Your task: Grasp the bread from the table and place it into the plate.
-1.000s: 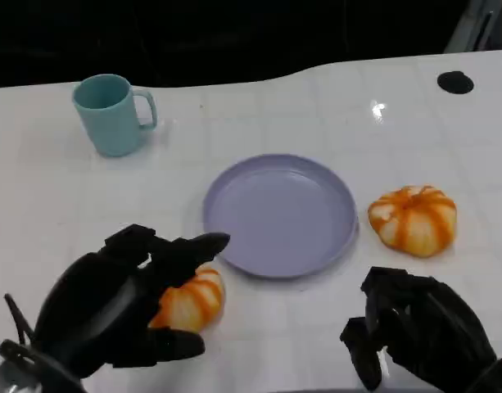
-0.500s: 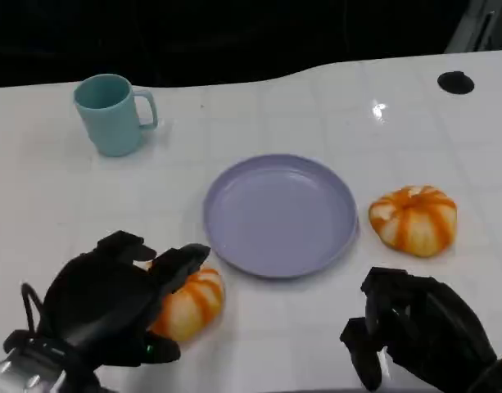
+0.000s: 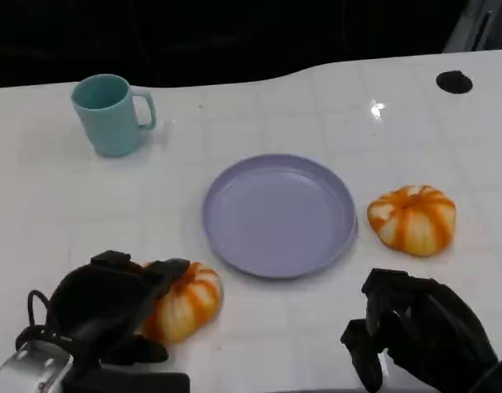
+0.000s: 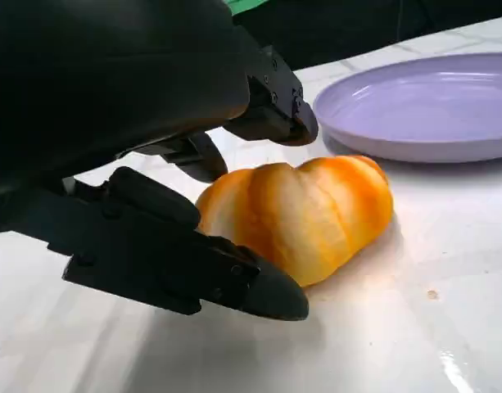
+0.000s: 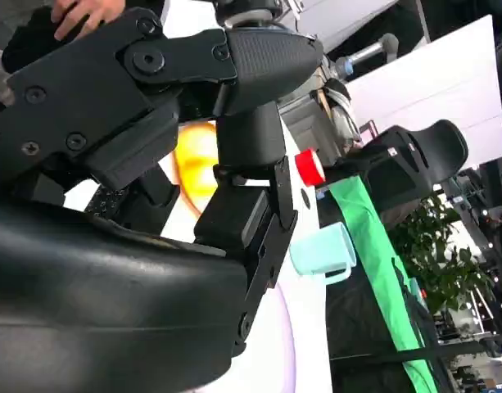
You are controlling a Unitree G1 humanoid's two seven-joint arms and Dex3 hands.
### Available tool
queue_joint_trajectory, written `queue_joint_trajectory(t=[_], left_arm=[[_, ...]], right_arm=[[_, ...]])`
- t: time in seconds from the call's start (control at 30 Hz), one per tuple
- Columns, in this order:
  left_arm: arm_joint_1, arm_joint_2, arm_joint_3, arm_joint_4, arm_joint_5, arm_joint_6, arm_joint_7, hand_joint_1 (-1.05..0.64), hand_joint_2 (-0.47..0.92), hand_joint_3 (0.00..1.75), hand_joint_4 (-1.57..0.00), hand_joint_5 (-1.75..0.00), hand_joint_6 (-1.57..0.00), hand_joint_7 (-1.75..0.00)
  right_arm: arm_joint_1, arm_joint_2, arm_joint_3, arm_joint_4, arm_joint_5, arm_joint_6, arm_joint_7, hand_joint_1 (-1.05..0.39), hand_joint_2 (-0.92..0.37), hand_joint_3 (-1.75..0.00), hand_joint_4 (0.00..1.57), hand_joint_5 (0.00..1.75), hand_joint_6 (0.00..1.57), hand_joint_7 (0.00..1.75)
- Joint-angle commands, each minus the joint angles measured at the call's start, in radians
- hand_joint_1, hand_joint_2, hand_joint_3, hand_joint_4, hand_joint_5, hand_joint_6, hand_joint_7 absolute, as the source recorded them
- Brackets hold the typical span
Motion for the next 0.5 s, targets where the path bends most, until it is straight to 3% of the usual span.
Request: queue_joint_trajectory(t=[0.03,0.07,0.1,0.17,0.23,0.33,0.43,0.5], left_arm=[[-0.027,0.025,-0.023,0.082,-0.029,-0.032,0.084,-0.53,0.92,0.08,-0.36,-0.52,-0.40,-0.04],[-0.034,0.025,-0.027,0.102,-0.031,-0.042,0.108,-0.48,0.92,0.08,-0.39,-0.60,-0.44,-0.04],[-0.041,0.024,-0.030,0.122,-0.035,-0.051,0.135,-0.44,0.92,0.09,-0.40,-0.78,-0.50,-0.04],[-0.056,0.021,-0.038,0.166,-0.036,-0.062,0.192,-0.35,0.92,0.09,-0.39,-1.39,-0.68,-0.07],[-0.075,0.023,-0.054,0.206,-0.022,-0.062,0.243,-0.31,0.92,0.20,-0.50,-1.64,-0.89,-0.16],[-0.101,0.031,-0.077,0.263,-0.017,-0.079,0.310,-0.28,0.92,0.30,-0.70,-1.71,-1.11,-0.33],[-0.118,0.043,-0.100,0.289,-0.010,-0.081,0.341,-0.26,0.82,0.63,-0.82,-1.74,-1.01,-0.82],[-0.124,0.051,-0.114,0.287,0.000,-0.063,0.339,-0.27,0.79,0.71,-0.84,-1.75,-0.90,-1.07]], right_arm=[[0.006,-0.010,-0.007,-0.019,0.013,0.009,-0.003,-0.92,-0.67,-0.49,1.22,1.55,1.05,1.38],[0.005,-0.010,-0.008,-0.020,0.013,0.011,-0.005,-0.92,-0.66,-0.49,1.22,1.55,1.05,1.38],[0.005,-0.010,-0.008,-0.020,0.012,0.012,-0.006,-0.93,-0.66,-0.49,1.22,1.55,1.05,1.38],[0.005,-0.010,-0.008,-0.020,0.011,0.009,-0.005,-0.93,-0.66,-0.50,1.22,1.55,1.05,1.38],[0.004,-0.010,-0.010,-0.019,0.014,0.011,-0.004,-0.93,-0.66,-0.50,1.21,1.55,1.05,1.38],[0.002,-0.010,-0.011,-0.016,0.017,0.010,-0.002,-0.93,-0.66,-0.50,1.21,1.55,1.05,1.38],[0.001,-0.012,-0.012,-0.018,0.019,0.014,0.000,-0.94,-0.65,-0.50,1.21,1.56,1.05,1.39],[0.001,-0.013,-0.013,-0.018,0.020,0.014,0.001,-0.93,-0.65,-0.50,1.21,1.56,1.05,1.39]])
